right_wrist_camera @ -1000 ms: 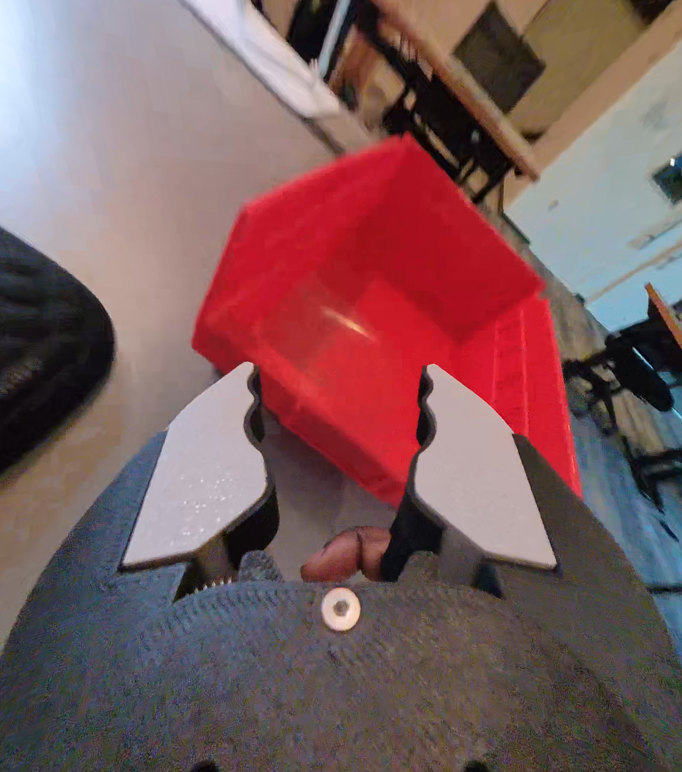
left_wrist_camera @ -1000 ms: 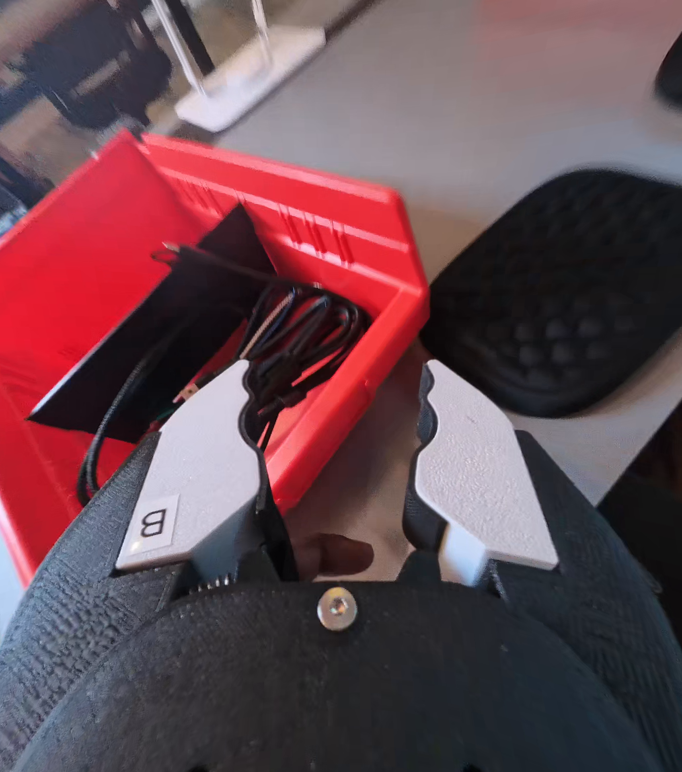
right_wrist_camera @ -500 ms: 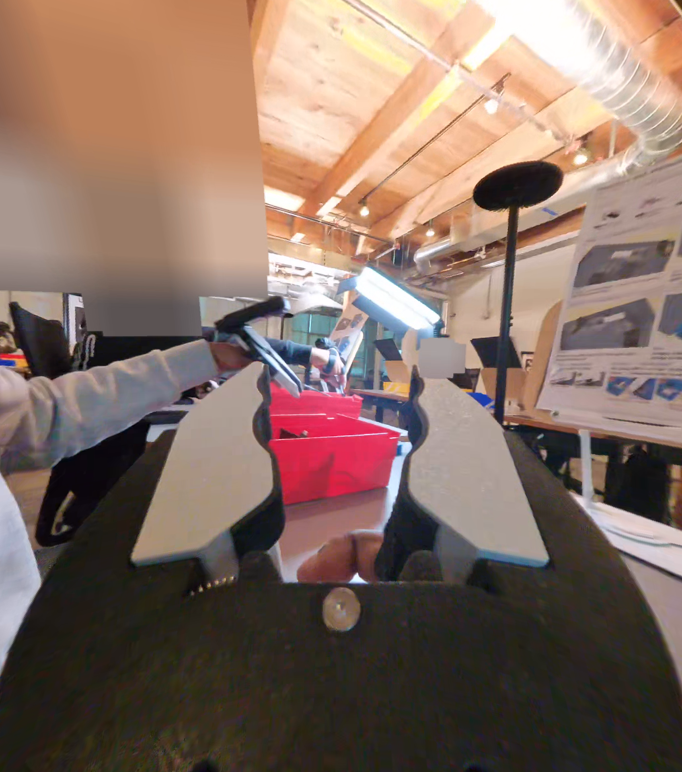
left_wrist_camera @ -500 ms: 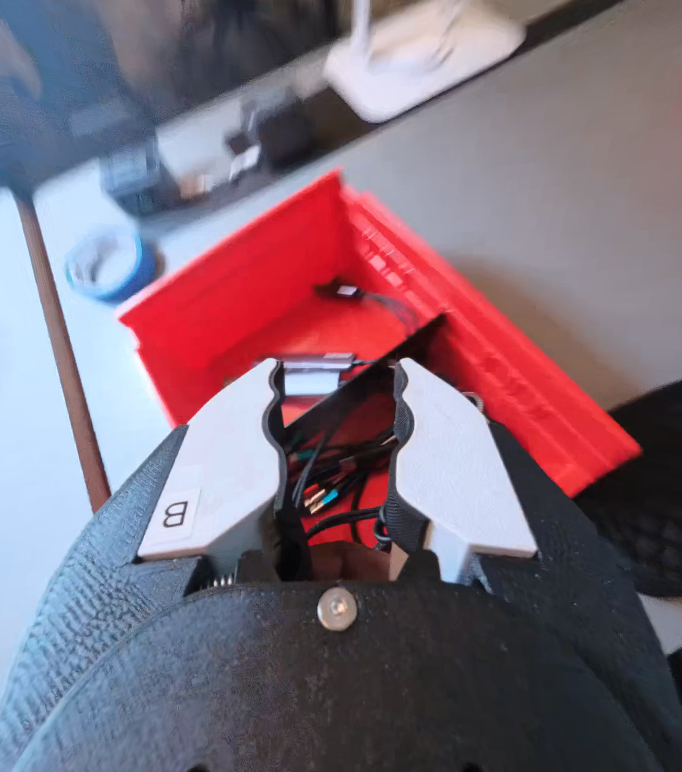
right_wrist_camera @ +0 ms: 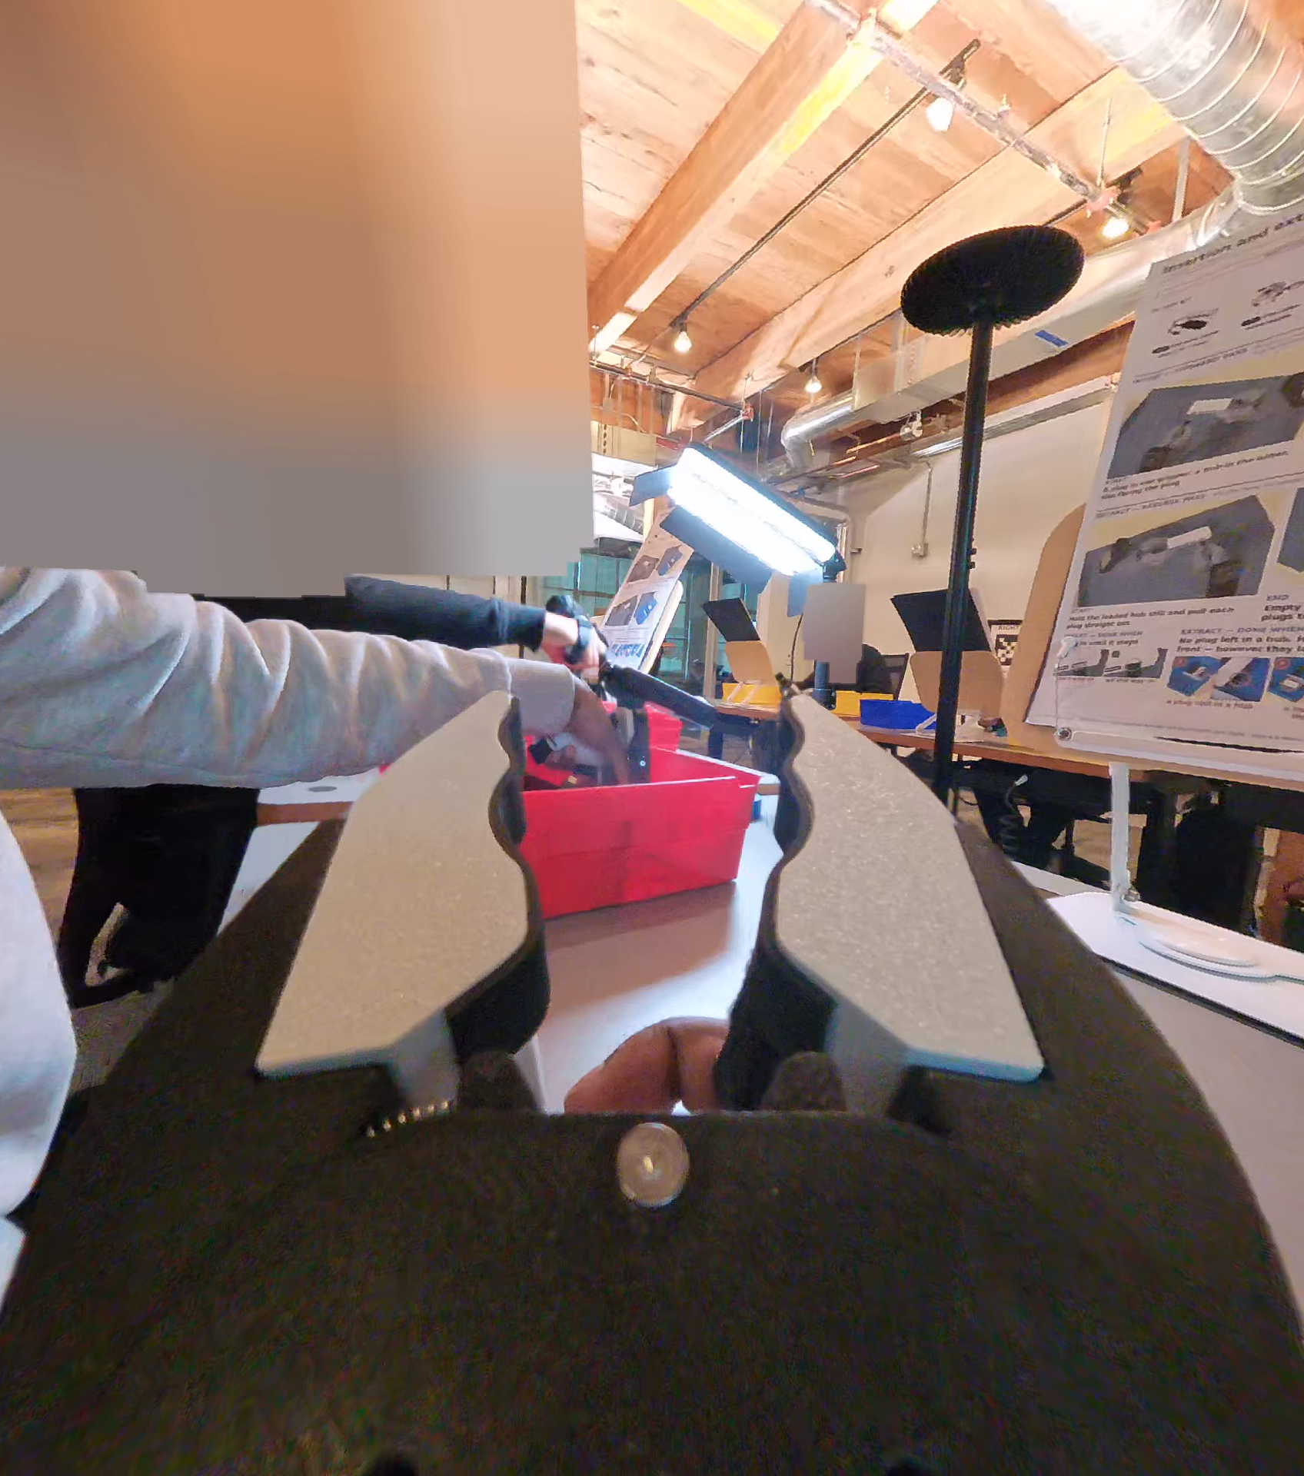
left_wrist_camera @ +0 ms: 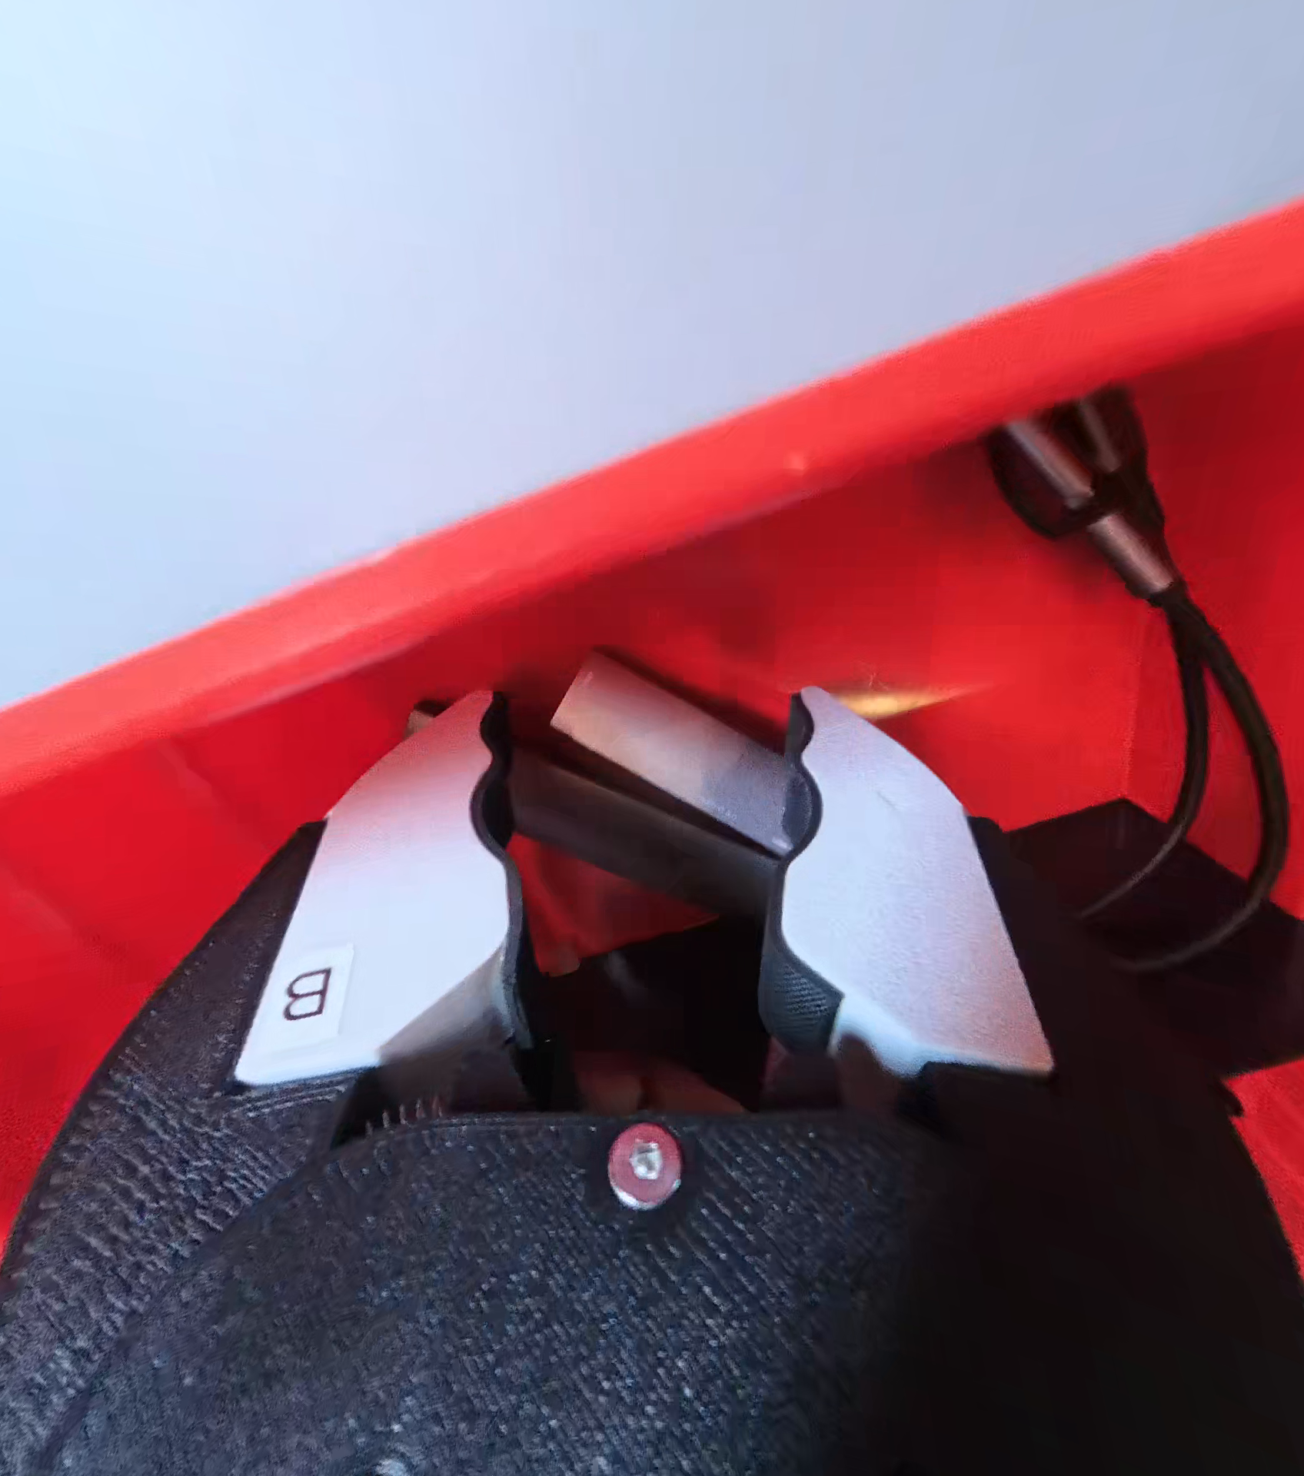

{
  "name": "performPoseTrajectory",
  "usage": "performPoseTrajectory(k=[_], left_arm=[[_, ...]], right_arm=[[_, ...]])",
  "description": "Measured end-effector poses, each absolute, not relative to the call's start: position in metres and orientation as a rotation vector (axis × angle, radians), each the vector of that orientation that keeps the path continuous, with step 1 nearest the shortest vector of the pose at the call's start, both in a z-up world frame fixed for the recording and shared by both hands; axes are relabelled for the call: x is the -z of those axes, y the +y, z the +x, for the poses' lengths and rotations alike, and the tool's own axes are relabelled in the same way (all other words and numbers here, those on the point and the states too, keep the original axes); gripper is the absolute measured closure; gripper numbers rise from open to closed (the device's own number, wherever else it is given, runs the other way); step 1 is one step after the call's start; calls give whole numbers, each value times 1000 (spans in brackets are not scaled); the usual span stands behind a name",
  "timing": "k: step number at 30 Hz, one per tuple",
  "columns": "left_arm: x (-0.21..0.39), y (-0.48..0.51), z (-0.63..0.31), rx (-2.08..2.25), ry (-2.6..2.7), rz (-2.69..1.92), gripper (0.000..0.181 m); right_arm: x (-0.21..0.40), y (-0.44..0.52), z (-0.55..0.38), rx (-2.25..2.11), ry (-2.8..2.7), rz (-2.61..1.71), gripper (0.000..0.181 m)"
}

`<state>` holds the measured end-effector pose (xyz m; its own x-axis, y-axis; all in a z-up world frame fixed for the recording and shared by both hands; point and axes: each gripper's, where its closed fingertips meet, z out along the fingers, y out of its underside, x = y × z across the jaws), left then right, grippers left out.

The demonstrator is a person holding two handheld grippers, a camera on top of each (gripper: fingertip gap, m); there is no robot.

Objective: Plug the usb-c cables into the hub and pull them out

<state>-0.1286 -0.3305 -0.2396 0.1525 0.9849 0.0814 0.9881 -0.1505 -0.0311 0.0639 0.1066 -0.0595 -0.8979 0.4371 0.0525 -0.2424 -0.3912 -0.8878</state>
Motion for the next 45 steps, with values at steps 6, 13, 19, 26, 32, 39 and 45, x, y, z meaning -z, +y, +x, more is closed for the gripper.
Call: performPoseTrajectory(k=[6, 13, 19, 26, 32, 39, 45], left_arm=[[244, -330, -128, -37, -2018, -2420, 134], [204, -313, -149, -170, -1801, -2162, 178], [155, -280, -149, -98, -1570, -1807, 181], [181, -262, -139, -51, -1628, -1887, 161], [195, -256, -113, -242, -1620, -2454, 135], [221, -233, -87, -196, -1569, -2712, 134], [236, -237, -87, -167, -1619, -2744, 138]], right_arm=[[71, 99, 60, -2191, -1504, -251, 121], [73, 100, 55, -2127, -1500, -266, 121], [73, 102, 52, -2101, -1494, -276, 121], [77, 99, 50, -2056, -1513, -272, 122], [76, 100, 51, -2063, -1509, -271, 122], [83, 95, 52, -1990, -1552, -237, 122], [83, 96, 51, -1980, -1551, -235, 122]])
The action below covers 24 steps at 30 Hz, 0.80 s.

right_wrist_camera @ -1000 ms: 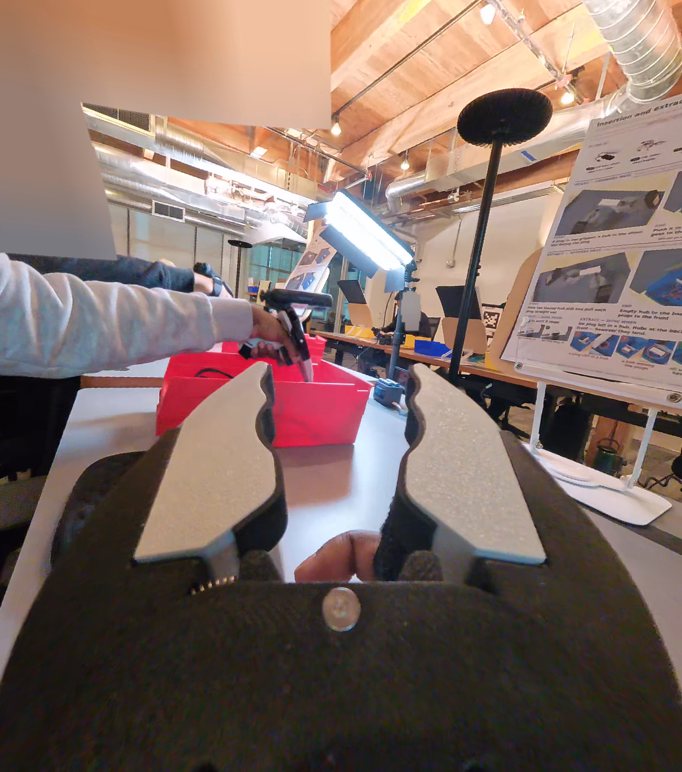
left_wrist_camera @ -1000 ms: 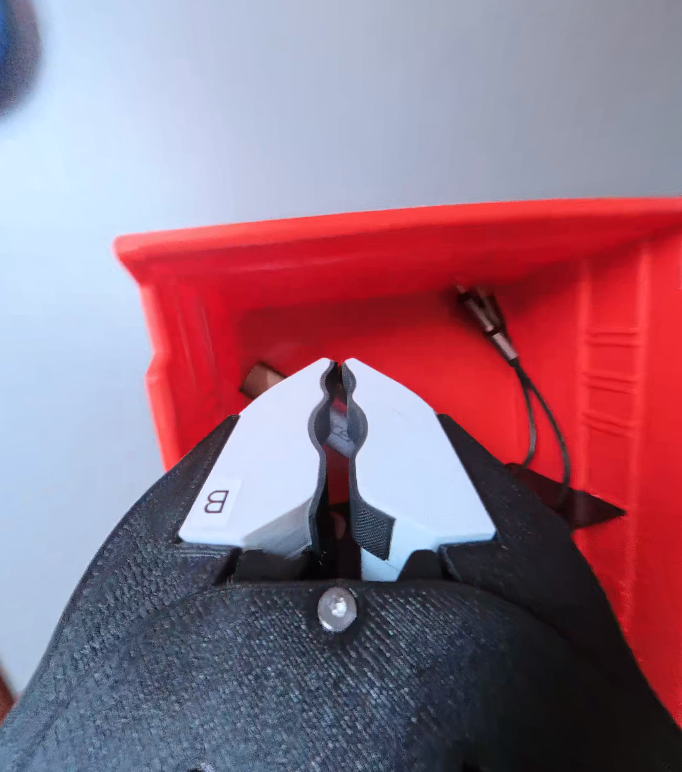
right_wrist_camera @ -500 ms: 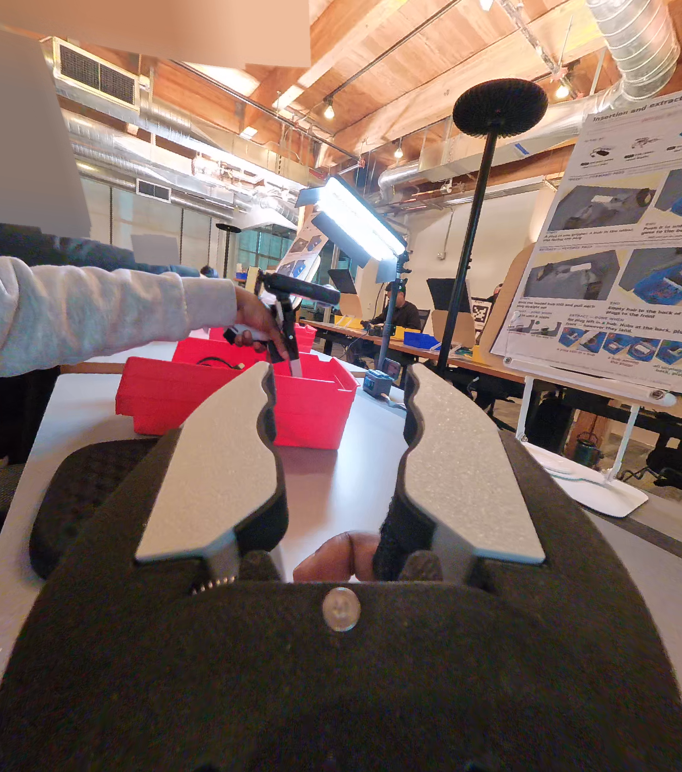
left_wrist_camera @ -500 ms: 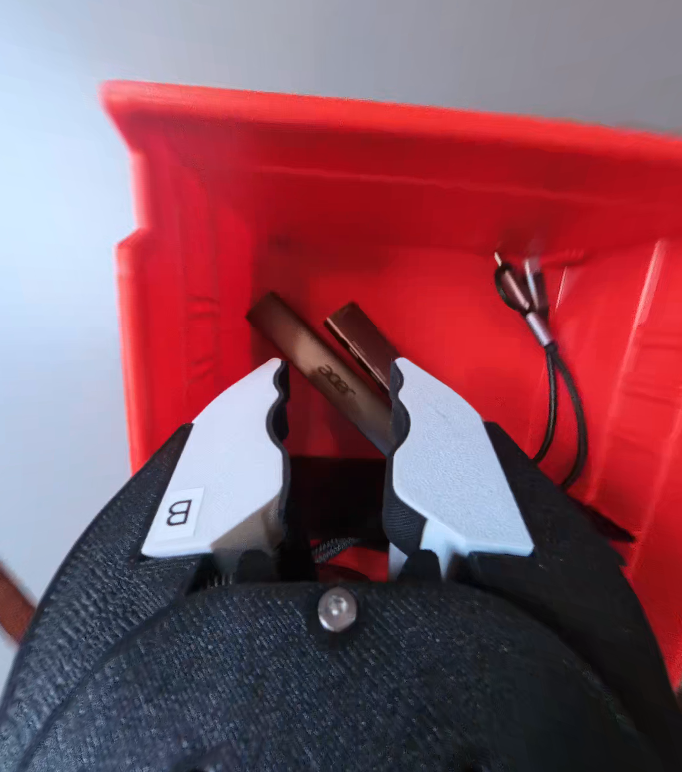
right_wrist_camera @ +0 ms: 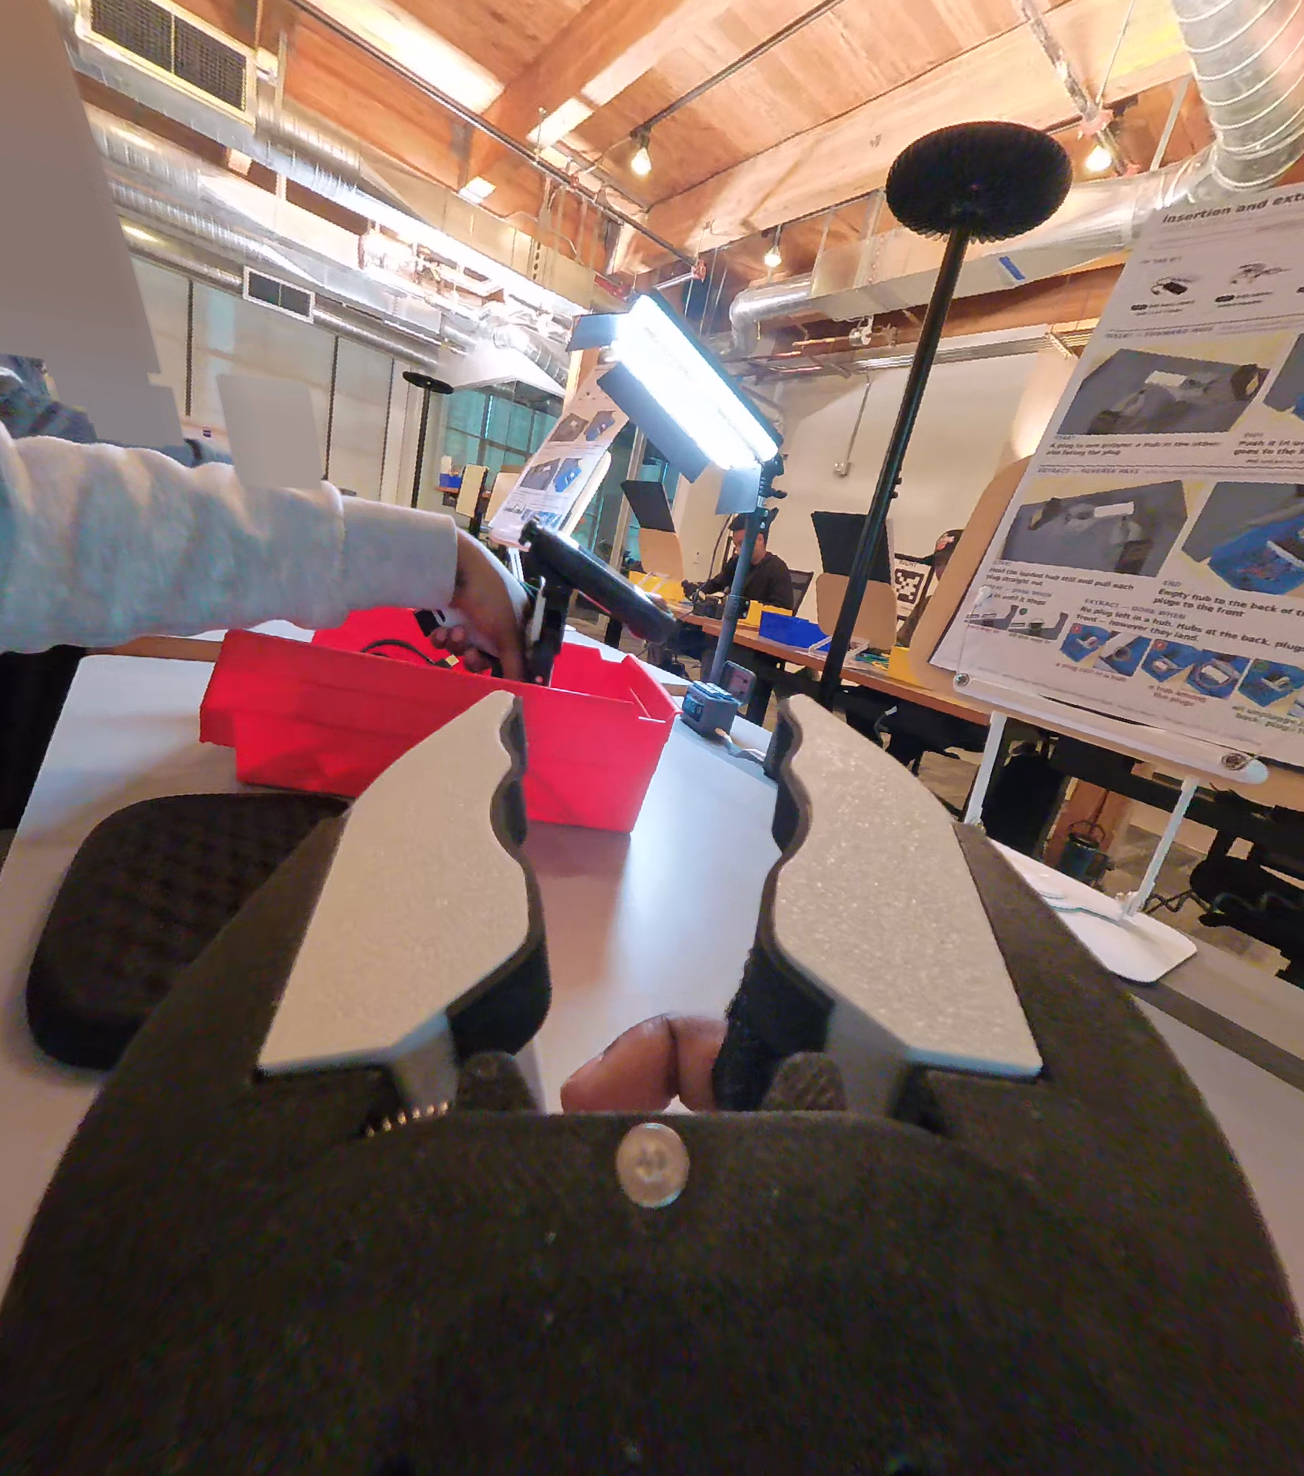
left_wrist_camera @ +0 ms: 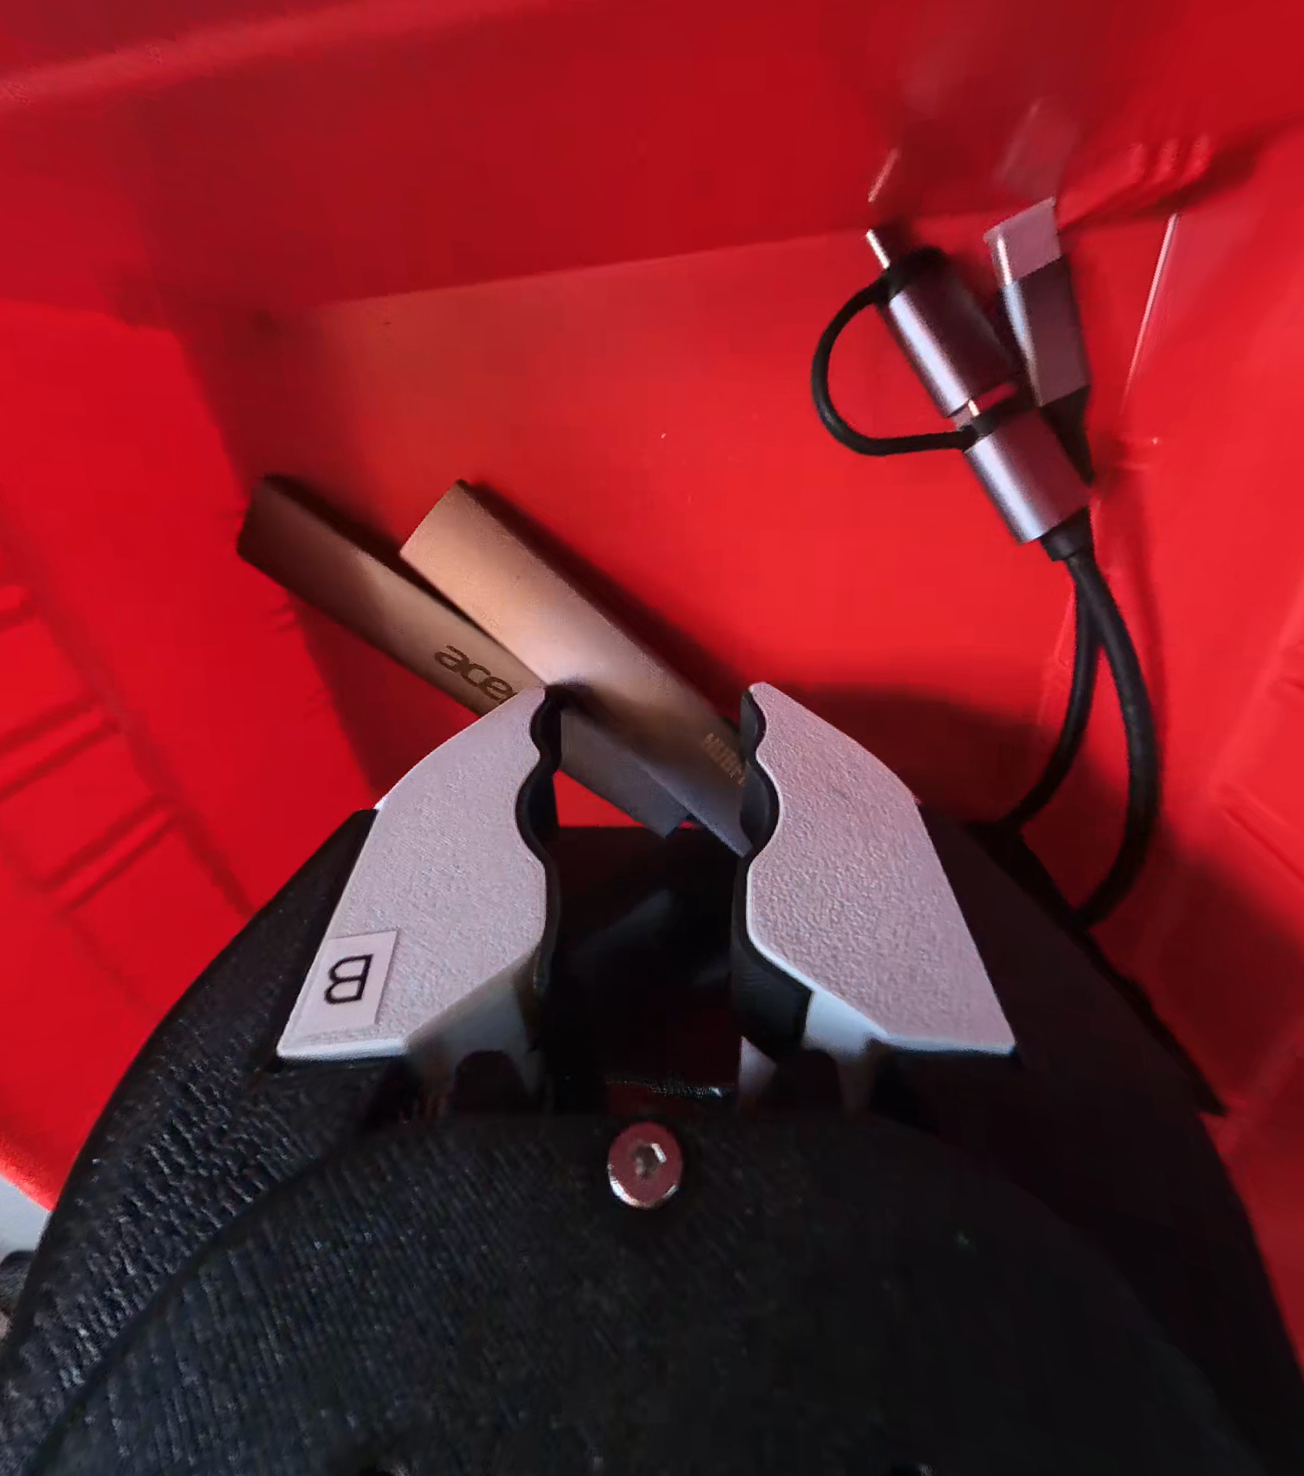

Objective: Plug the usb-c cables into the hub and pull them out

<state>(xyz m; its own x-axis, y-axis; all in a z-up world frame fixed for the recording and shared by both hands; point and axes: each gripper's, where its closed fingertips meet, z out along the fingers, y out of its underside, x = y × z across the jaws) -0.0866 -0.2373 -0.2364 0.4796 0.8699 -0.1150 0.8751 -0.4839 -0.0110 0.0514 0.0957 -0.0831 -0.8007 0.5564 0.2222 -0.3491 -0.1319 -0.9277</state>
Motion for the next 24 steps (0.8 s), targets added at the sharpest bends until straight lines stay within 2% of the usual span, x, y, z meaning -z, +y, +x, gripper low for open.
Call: performPoseTrajectory(k=[5, 8, 12, 17, 24], left_arm=[[240, -238, -86, 161, 1534, 2674, 139], [234, -229, -91, 167, 1602, 2763, 146], [211, -229, -101, 345, 1675, 2834, 151], [154, -243, -115, 714, 1747, 2869, 155], [35, -251, -120, 1512, 1740, 2867, 159]], right_arm=[[87, 95, 50, -1942, -1567, -230, 122], [89, 94, 49, -1923, -1576, -225, 122], [89, 94, 48, -1920, -1576, -227, 122], [89, 94, 48, -1914, -1577, -225, 122], [89, 93, 47, -1915, -1577, -225, 122]])
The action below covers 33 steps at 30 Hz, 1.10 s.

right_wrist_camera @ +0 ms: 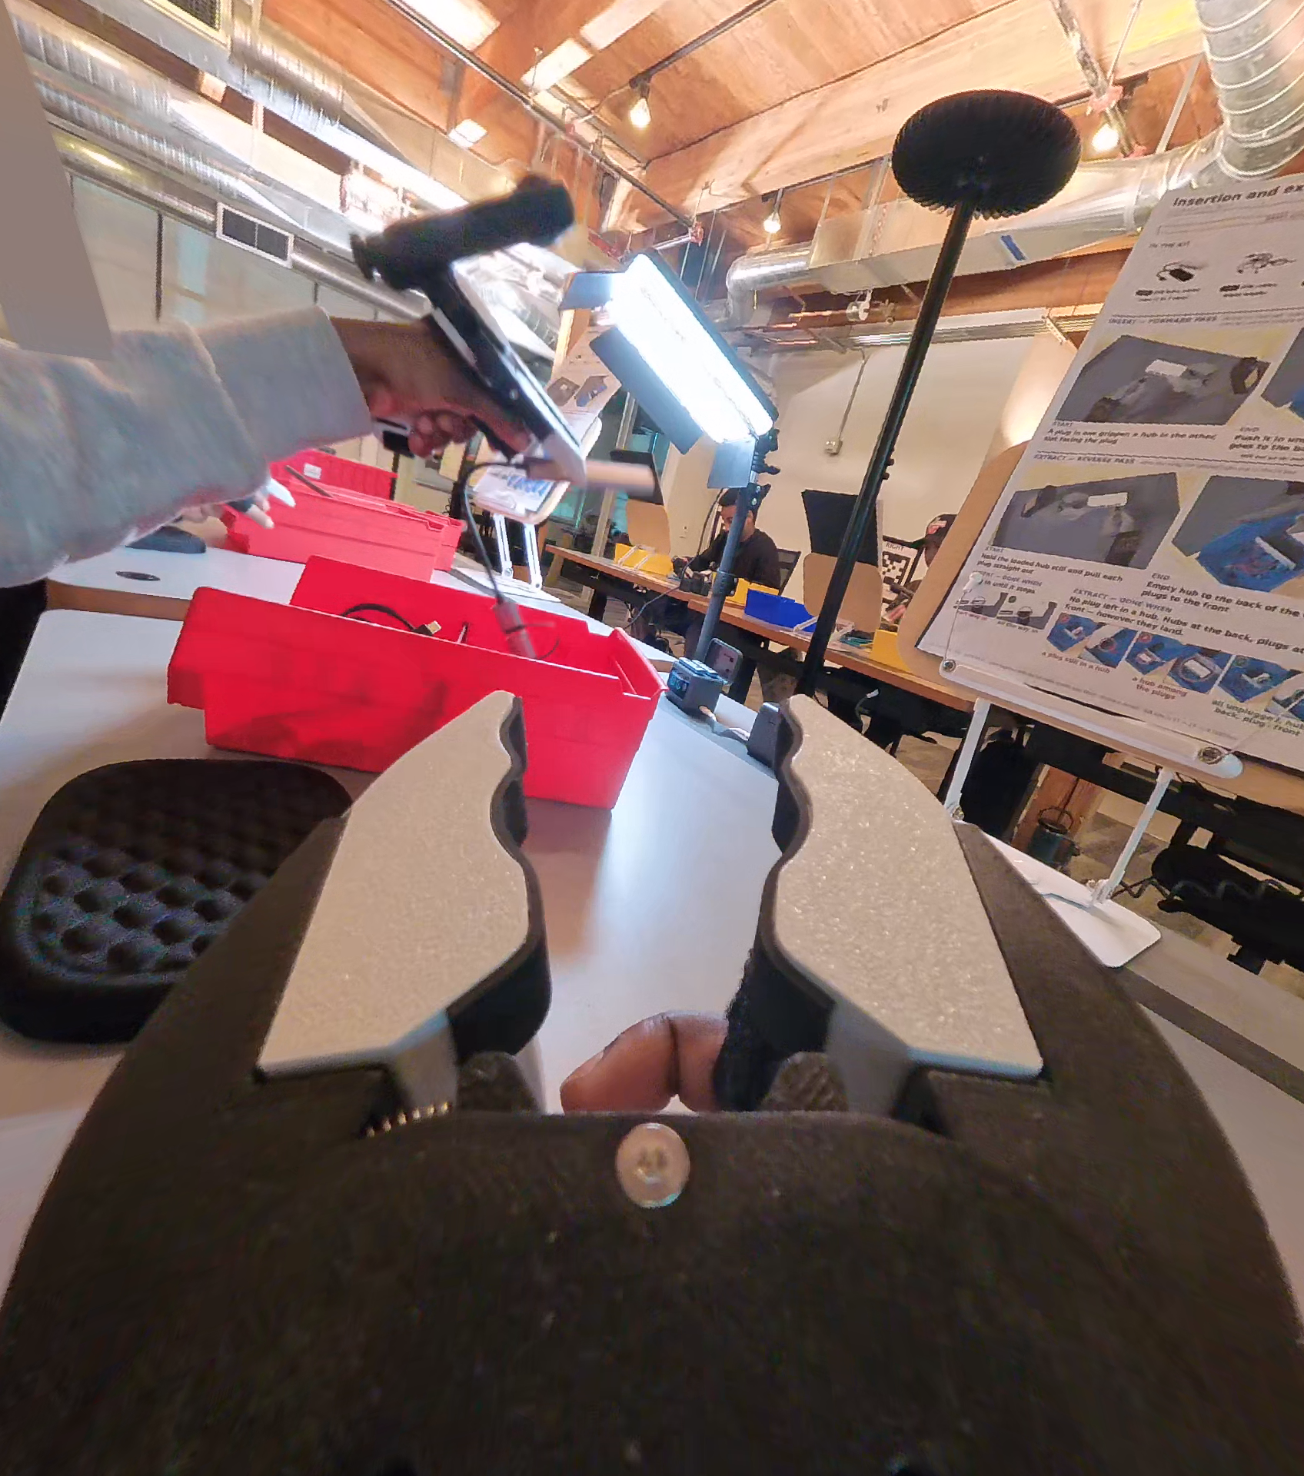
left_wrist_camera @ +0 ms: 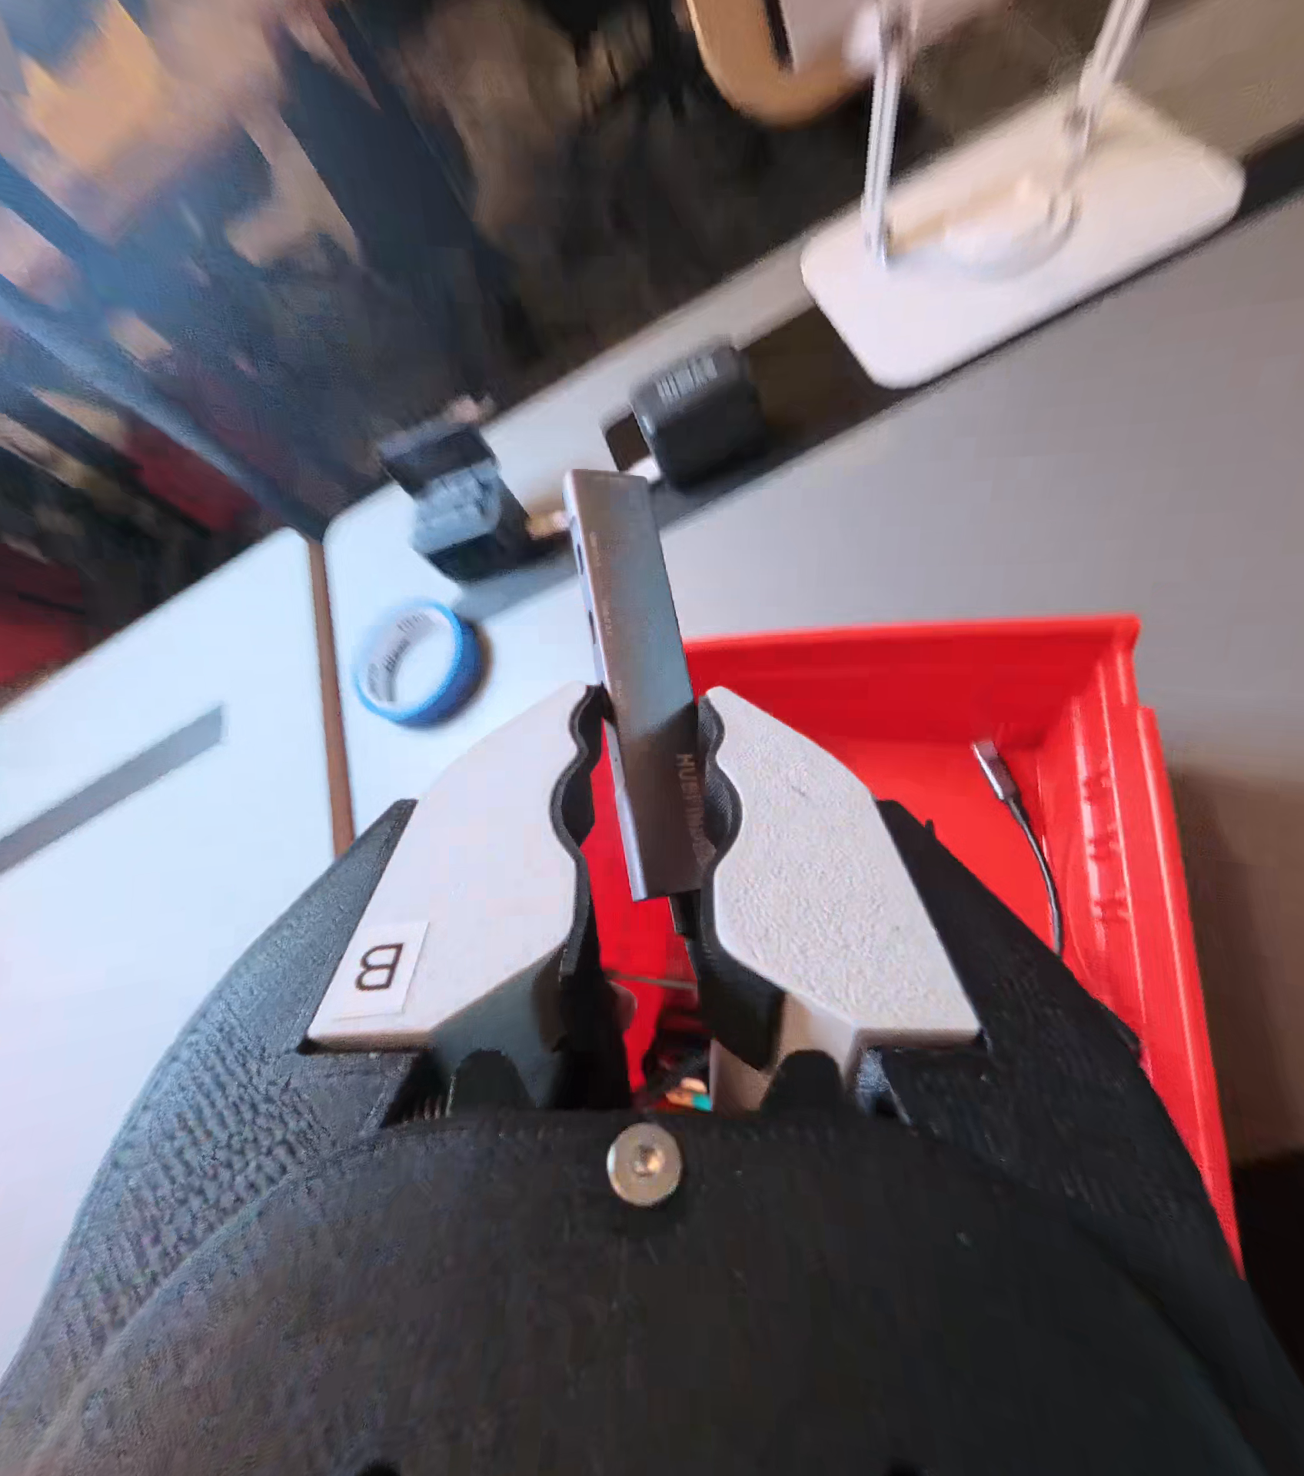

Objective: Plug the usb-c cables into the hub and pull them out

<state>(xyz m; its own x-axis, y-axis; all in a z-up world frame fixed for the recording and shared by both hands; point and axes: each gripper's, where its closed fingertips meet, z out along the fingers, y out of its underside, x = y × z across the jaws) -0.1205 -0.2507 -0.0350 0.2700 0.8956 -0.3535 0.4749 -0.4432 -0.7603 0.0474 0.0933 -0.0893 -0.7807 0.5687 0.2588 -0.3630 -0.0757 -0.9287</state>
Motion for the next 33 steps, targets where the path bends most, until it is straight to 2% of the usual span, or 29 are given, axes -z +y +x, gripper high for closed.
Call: performPoseTrajectory(k=[6, 11, 15, 24, 29, 30, 32, 33], left_arm=[[-82, -224, -94, -1503, -856, -1697, 159], [-118, -139, -44, -1425, -510, -1559, 159], [-89, -71, -5, -1443, -272, -1569, 159], [48, 32, 47, -1474, 94, -1733, 160], [79, 54, 64, -1366, 222, -1772, 159], [81, 57, 68, -1346, 245, -1770, 159], [83, 60, 72, -1323, 272, -1754, 159], [83, 60, 73, -1309, 265, -1745, 159]], right_arm=[[87, 95, 48, -1947, -1566, -238, 122], [79, 99, 52, -2061, -1541, -276, 122], [72, 104, 55, -2210, -1527, -336, 125], [64, 97, 64, -2454, -1592, -410, 130], [61, 81, 66, -2478, -1691, -403, 132], [60, 79, 69, -2473, -1708, -376, 136], [61, 76, 75, -2408, -1758, -284, 170], [61, 76, 78, -2362, -1774, -224, 171]])
